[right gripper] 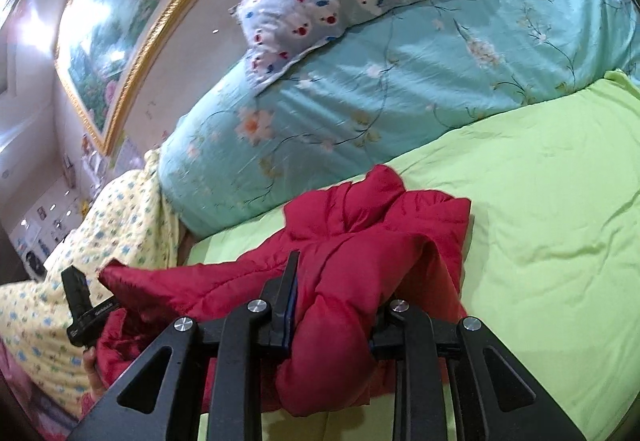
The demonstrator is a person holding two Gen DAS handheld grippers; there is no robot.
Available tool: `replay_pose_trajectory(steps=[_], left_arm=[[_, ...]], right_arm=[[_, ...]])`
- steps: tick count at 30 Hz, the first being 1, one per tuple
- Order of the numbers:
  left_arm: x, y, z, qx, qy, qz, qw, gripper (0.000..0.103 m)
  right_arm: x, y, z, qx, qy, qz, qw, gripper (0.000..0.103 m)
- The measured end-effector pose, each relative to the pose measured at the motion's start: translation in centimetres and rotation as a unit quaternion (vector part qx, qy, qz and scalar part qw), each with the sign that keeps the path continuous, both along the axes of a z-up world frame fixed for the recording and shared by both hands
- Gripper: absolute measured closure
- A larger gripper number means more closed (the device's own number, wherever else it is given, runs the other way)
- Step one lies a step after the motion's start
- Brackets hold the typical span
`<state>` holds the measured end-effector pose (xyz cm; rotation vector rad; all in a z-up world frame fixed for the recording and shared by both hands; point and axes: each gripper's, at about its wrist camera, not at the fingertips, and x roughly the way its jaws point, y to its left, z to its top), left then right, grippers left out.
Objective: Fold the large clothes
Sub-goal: 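Lift the hem with both grippers and fold it toward the collar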
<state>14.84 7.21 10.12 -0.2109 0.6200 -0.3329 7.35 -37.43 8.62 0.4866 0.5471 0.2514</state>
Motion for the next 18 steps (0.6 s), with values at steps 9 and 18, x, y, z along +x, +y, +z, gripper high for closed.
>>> replay_pose_trajectory(steps=[9, 18], left_arm=[[6.1, -1.8, -1.3, 0.02, 0.02, 0.031, 0.9991, 0.091], [9.8, -2.2, -3.6, 0.025, 0.048, 0.041, 0.9977, 0.09]], right_arm=[[5.6, -1.6, -1.8, 0.027, 0.017, -0.041, 0.999, 0.078], [8.6, -2.4, -3.6, 0.043, 0.035, -0.06, 0.997, 0.076]])
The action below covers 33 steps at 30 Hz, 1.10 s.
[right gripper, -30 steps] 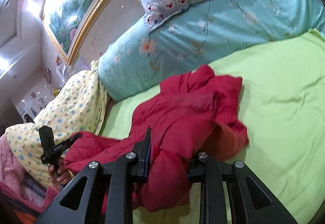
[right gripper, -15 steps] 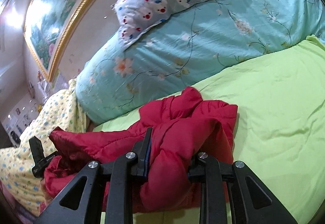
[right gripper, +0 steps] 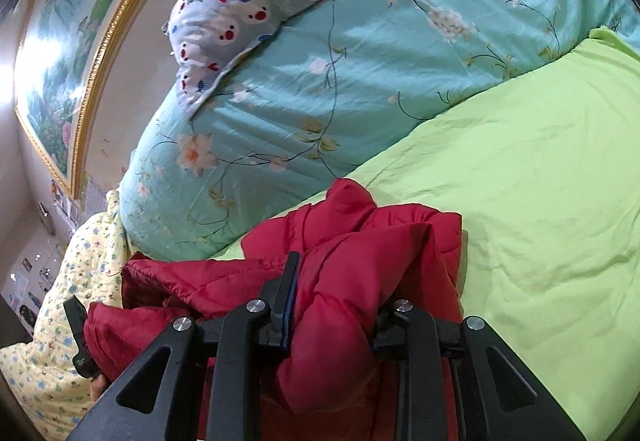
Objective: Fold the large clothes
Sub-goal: 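Lift the hem with both grippers and fold it toward the collar, then lay the folded hem onto the collar with both grippers and release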
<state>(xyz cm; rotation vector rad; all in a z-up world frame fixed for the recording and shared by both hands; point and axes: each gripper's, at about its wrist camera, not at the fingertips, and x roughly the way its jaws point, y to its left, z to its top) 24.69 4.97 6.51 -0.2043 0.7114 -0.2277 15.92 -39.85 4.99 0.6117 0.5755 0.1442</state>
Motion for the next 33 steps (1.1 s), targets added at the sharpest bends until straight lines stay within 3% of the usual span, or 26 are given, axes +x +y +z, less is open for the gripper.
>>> replay_pose_trajectory(steps=[21, 28, 33], left_arm=[[10.3, -0.6, -5.6, -0.017, 0.063, 0.03, 0.9974, 0.086], [12.9, -0.5, -6.0, -0.021, 0.081, 0.026, 0.9962, 0.085], [12.4, 0.2, -5.2, -0.03, 0.078, 0.009, 0.9965, 0.082]], right_arm=[[8.5, -1.3, -5.7, 0.009, 0.054, -0.054, 0.997, 0.075], [11.2, -1.4, -6.8, -0.008, 0.057, -0.074, 0.996, 0.075], [12.9, -1.4, -7.6, -0.016, 0.065, -0.08, 0.995, 0.075]])
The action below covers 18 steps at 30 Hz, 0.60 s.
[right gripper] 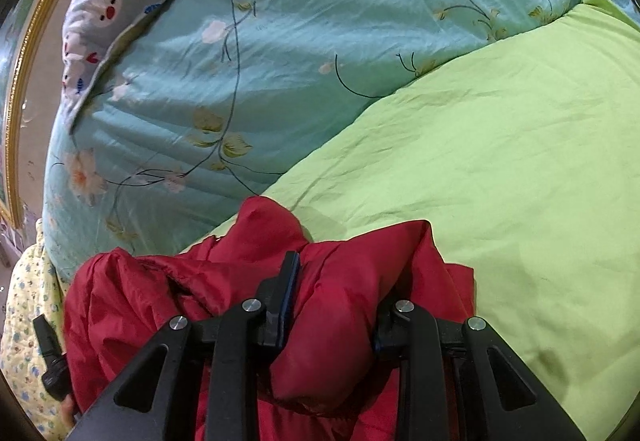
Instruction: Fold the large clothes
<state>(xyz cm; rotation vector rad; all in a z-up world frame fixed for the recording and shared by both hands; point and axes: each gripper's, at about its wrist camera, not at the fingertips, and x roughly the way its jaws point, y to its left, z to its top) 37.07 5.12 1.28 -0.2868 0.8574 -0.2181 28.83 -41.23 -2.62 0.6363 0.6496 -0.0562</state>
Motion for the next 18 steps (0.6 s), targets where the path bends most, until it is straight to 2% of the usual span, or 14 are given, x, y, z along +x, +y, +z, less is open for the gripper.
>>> replay_pose_trajectory(steps=[3, 5, 8, 13, 15, 18], left_arm=[[-2.0, 1.2, 1.5, -0.018, -0.015, -0.002, 0.9997, 0.072], [-3.3, 1.7, 2.4, -0.01, -0.033, 0.008, 0.9994, 0.064], [-6.0, 1.9, 4.0, -0.009, -0.058, -0.001, 0.9983, 0.064], [-10.8, -2.7, 4.2, 0.002, -0.057, -0.1, 0.9933, 0.064], [-13.1, -5.6, 2.9, 0.013, -0.053, -0.142, 0.9883, 0.064], [-14.8, -8.4, 0.8, 0.043, -0.051, -0.162, 0.9846, 0.064]], right_arm=[[0.8, 0.2, -0.4, -0.012, 0.005, -0.004, 1.0, 0.075], [1.2, 0.3, -0.7, -0.017, 0.007, -0.008, 1.0, 0.075], [1.6, 0.0, -1.3, -0.016, 0.013, -0.02, 1.0, 0.075], [2.0, 0.2, -1.6, -0.021, 0.014, -0.026, 0.999, 0.075], [1.9, 0.2, -1.6, -0.018, 0.013, -0.026, 0.999, 0.075], [1.5, -0.3, -1.6, 0.001, 0.007, -0.025, 1.0, 0.074]])
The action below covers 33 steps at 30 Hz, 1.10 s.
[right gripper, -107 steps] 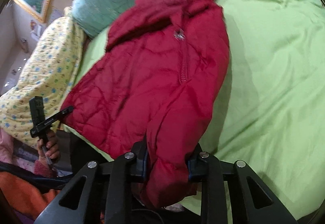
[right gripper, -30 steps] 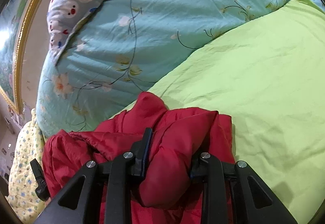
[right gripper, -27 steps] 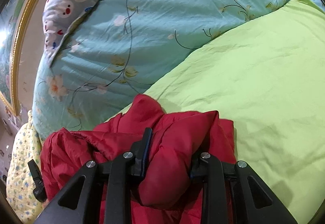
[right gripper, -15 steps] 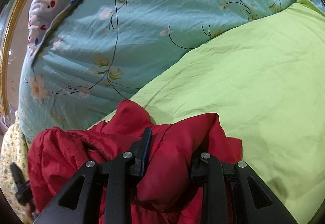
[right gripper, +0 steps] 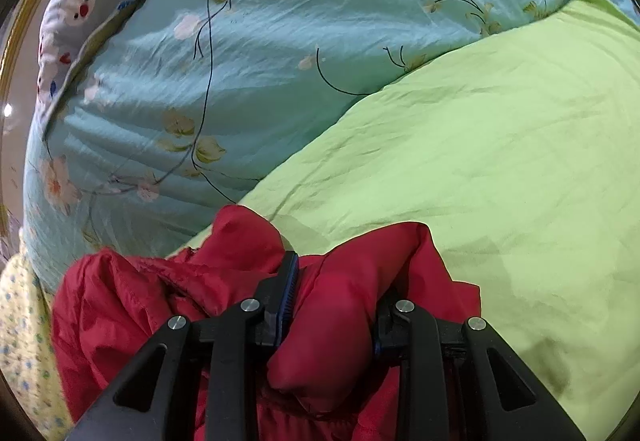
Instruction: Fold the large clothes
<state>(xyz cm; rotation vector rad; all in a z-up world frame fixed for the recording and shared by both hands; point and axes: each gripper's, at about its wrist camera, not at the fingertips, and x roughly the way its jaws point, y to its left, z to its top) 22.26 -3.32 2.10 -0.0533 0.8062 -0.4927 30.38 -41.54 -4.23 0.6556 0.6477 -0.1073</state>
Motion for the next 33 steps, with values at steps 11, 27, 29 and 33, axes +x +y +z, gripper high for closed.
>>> replay_pose_trajectory(steps=[11, 27, 29, 33], left_arm=[[4.7, -1.9, -4.4, 0.072, -0.002, 0.059, 0.9957, 0.063], [6.2, -2.2, -3.1, 0.07, -0.009, 0.073, 0.9949, 0.064], [5.9, -1.1, -2.6, 0.061, -0.019, 0.086, 0.9942, 0.064], [8.0, 0.2, -3.0, 0.077, -0.008, 0.131, 0.9884, 0.064]], right_arm=[[-5.7, 1.5, 5.8, -0.022, -0.056, 0.018, 0.998, 0.043], [0.3, 10.8, 0.9, -0.235, 0.086, 0.185, 0.95, 0.028], [1.0, 9.3, 0.5, -0.209, 0.086, 0.164, 0.96, 0.028], [1.6, 8.2, 0.3, -0.186, 0.083, 0.148, 0.968, 0.028]])
